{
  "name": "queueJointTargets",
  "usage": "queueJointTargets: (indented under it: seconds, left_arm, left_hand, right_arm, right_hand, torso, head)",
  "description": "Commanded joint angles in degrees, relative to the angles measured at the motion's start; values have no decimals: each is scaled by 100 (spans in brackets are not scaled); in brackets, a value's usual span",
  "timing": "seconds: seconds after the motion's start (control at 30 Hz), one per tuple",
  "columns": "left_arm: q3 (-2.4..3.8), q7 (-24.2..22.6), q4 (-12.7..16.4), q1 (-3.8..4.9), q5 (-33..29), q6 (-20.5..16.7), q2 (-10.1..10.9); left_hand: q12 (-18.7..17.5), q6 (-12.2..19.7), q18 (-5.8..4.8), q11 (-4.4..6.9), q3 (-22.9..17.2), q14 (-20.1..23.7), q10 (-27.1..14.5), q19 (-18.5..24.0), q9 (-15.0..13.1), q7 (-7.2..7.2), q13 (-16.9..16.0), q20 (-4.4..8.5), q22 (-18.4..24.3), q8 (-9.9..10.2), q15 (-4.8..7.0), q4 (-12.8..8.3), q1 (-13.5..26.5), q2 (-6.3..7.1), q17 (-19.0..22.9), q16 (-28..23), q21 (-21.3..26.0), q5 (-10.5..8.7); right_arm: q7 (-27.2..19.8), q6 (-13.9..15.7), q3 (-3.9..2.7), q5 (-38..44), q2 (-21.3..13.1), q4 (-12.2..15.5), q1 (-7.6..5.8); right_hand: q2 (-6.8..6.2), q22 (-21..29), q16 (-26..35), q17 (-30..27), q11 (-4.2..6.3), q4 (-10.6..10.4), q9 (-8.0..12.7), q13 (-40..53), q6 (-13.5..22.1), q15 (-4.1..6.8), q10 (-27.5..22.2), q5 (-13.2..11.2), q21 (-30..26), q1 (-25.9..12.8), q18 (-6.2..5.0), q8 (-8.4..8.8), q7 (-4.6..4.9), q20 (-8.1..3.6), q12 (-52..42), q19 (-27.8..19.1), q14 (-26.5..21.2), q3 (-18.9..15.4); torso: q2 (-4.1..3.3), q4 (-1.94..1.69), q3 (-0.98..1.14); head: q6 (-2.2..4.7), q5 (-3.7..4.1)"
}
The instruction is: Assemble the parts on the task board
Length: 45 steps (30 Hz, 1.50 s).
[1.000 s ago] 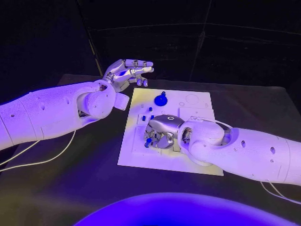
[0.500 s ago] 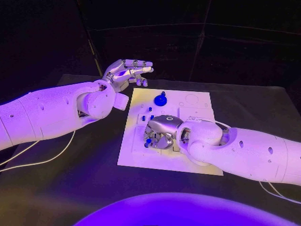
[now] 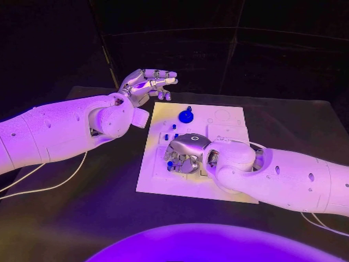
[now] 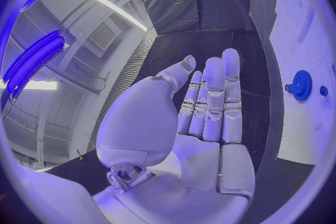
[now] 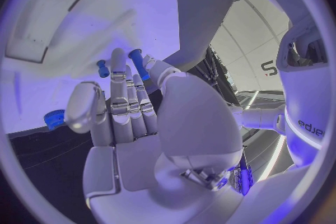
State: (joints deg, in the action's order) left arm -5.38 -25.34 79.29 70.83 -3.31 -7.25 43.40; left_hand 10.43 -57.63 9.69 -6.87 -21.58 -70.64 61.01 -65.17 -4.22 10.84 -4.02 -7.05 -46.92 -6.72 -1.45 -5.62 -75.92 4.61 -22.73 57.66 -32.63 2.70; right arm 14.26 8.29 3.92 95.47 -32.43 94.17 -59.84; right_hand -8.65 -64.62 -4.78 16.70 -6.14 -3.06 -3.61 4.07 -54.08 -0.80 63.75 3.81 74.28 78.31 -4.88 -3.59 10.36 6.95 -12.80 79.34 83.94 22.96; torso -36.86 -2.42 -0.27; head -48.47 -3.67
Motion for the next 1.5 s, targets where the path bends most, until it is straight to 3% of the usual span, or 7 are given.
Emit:
queueJointTargets:
  seconds: [0.03, 0.4, 0.63, 0.9, 1.1, 1.23, 1.5]
  left_arm:
    - [5, -4, 6, 8, -15, 61, 0]
    - [5, 2, -6, 8, -15, 67, -1]
    - [4, 5, -9, 7, -15, 72, 13]
    - [-1, 9, -12, 7, -15, 74, 39]
    - [-23, 12, 0, 7, -15, 82, 45]
    - [-31, 10, 10, 7, -15, 89, 51]
    - [-40, 18, 33, 7, -15, 102, 87]
  left_hand:
    - [18, 45, 73, 7, 23, 4, -49, 16, 7, -14, 1, -28, 9, -22, -17, -1, -19, -22, 6, -2, 28, 21]
    - [23, 51, 73, 5, 29, 6, -57, 16, 8, -12, 1, -29, 11, -22, -19, 1, -18, -26, 8, 0, 31, 21]
    - [23, 51, 73, 5, 29, 6, -57, 16, 8, -12, 1, -29, 11, -22, -19, 1, -18, -26, 8, 0, 31, 21]
    - [23, 51, 73, 5, 29, 6, -57, 16, 8, -12, 1, -29, 11, -22, -19, 1, -18, -26, 8, 0, 31, 21]
    - [26, 52, 72, 5, 34, 7, -63, 16, 8, -15, 1, -30, 12, -23, -20, 2, -18, -29, 9, 0, 33, 21]
    - [28, 50, 72, 5, 35, 8, -64, 16, 7, -15, 1, -31, 12, -25, -21, 4, -16, -30, 9, 0, 34, 21]
    - [34, 43, 72, 6, 39, 9, -62, 16, 5, -18, -1, -32, 13, -30, -21, 8, -12, -36, 10, 1, 36, 20]
  right_arm:
    - [74, 208, 0, 127, -3, 40, -5]
    - [-15, 894, 2, 177, -214, 351, 26]
    - [-142, 1424, -5, -165, -898, 932, 11]
    - [-186, 1812, -29, -1700, -1930, 1438, -220]
    - [325, 1504, -31, -2298, -2629, 1612, -294]
    - [853, 1354, -27, -2320, -2950, 1631, -303]
    - [1733, 1270, -2, -2119, -3254, 1592, -212]
  right_hand:
    - [-44, 0, 15, 7, 6, -7, 0, 14, 135, -45, -39, 20, -15, -14, -48, 17, -12, 6, -1, -14, 139, -81]
    - [-65, -33, 20, 11, 66, -65, -11, 52, 411, -14, 8, 53, 10, -19, -43, 3, -66, -19, -81, 5, 144, -291]
    - [-123, -40, 21, 14, 93, -145, -27, 105, 393, -1, 123, 97, 16, -39, -41, -15, -91, -31, -185, 11, 153, -535]
    - [-130, -217, 21, 18, 132, -411, -85, 420, 64, 9, 672, 386, 138, -126, -3, -179, -73, -30, -671, 102, 172, -1099]
    - [-59, -550, 20, 25, 264, -836, -165, 1568, -85, 99, 968, 964, 377, -503, 64, -539, -218, -105, -2091, 276, 187, -1850]
    - [130, -856, 22, 34, 249, -1051, -272, 5144, -82, 101, 1301, 930, 582, -384, 132, -1009, -323, -111, -5215, 396, 188, -2377]
    - [335, -963, 23, 44, 297, -1333, -499, 6502, 60, 106, 1475, 1235, 654, -366, 144, -1590, -280, -113, -6224, 432, 191, -2887]
  torso:
    - [1, 0, 2]
    - [1, 4, 5]
    - [10, -8, -5]
    - [14, 18, 2]
    - [11, 9, -7]
    - [9, 32, -14]
    - [18, 58, -5]
  head:
    - [3, -1]
    - [26, 18]
    - [55, 67]
    - [137, 155]
    - [199, 314]
    - [226, 416]
    - [210, 505]
